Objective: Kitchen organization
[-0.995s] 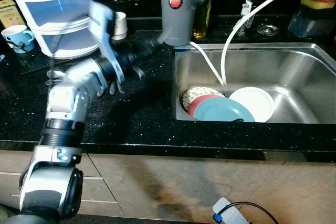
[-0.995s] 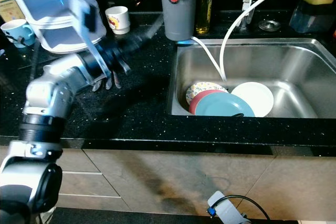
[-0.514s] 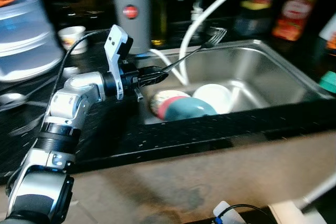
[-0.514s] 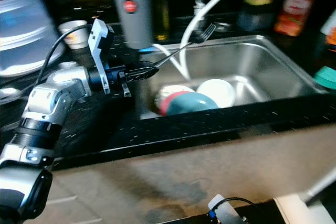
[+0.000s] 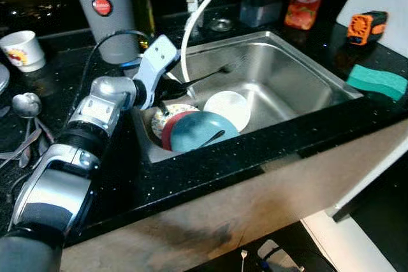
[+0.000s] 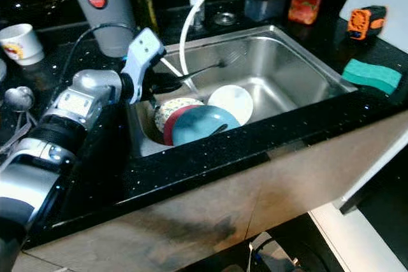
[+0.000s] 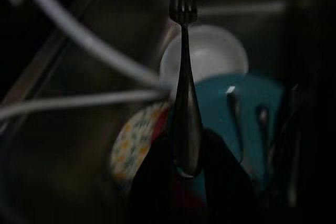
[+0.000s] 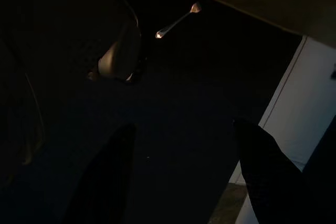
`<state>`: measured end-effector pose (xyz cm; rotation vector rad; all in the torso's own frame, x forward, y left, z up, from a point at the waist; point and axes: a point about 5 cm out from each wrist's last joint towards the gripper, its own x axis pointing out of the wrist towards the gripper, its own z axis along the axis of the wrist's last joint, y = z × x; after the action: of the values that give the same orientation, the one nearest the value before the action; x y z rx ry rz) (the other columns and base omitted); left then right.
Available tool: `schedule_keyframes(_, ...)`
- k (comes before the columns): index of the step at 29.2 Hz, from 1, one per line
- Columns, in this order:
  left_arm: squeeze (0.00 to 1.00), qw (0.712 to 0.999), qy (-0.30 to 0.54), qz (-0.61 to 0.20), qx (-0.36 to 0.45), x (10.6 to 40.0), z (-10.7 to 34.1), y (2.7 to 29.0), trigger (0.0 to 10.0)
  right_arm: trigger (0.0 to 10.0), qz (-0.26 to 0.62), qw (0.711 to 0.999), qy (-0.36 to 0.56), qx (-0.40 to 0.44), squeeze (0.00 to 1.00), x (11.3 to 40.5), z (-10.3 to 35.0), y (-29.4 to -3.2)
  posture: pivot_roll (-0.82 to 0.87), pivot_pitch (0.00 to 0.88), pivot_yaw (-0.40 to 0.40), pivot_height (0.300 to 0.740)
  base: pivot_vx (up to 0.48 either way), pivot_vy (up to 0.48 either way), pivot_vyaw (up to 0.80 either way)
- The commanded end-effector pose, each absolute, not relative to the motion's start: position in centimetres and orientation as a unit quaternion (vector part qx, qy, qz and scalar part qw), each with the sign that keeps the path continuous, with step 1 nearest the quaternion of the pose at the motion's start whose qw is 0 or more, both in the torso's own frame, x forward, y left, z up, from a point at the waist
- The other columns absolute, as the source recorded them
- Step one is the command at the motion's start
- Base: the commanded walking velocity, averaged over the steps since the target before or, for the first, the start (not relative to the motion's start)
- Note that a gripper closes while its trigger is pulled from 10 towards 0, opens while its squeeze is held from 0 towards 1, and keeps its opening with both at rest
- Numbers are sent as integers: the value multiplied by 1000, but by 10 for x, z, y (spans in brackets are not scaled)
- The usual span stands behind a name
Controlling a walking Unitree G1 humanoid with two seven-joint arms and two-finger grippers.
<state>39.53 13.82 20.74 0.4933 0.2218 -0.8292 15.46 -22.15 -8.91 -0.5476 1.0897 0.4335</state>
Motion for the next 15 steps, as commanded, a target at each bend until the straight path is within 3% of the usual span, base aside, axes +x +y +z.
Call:
schedule_keyframes(1, 0, 875, 99, -403, 250, 397, 206, 131, 10000, 10000, 201, 798, 508, -254, 0, 152, -90, -221, -102, 2, 59, 740, 0, 0, 0)
schedule_keyframes(9, 0, 871, 87, -437, 206, 398, 208, 117, 10000, 10000, 200, 798, 508, -255, 0, 149, -91, -221, -123, 18, 70, 740, 0, 0, 0)
schedule_keyframes(10, 753, 869, 89, -443, 203, 398, 207, 115, 10000, 10000, 201, 798, 508, -255, 0, 149, -91, -220, -122, 18, 71, 740, 0, 0, 0)
schedule_keyframes(11, 753, 867, 90, -446, 202, 398, 206, 114, 10000, 10000, 201, 798, 508, -255, 0, 149, -92, -220, -121, 19, 73, 740, 0, 0, 0)
schedule_keyframes(12, 1000, 865, 91, -448, 207, 398, 206, 113, 10000, 10000, 201, 797, 508, -256, 0, 149, -92, -220, -118, 30, 77, 740, 0, 0, 0)
schedule_keyframes(15, 1000, 865, 90, -445, 213, 399, 206, 113, 10000, 10000, 202, 797, 508, -255, 0, 148, -92, -220, -111, 36, 79, 740, 0, 0, 0)
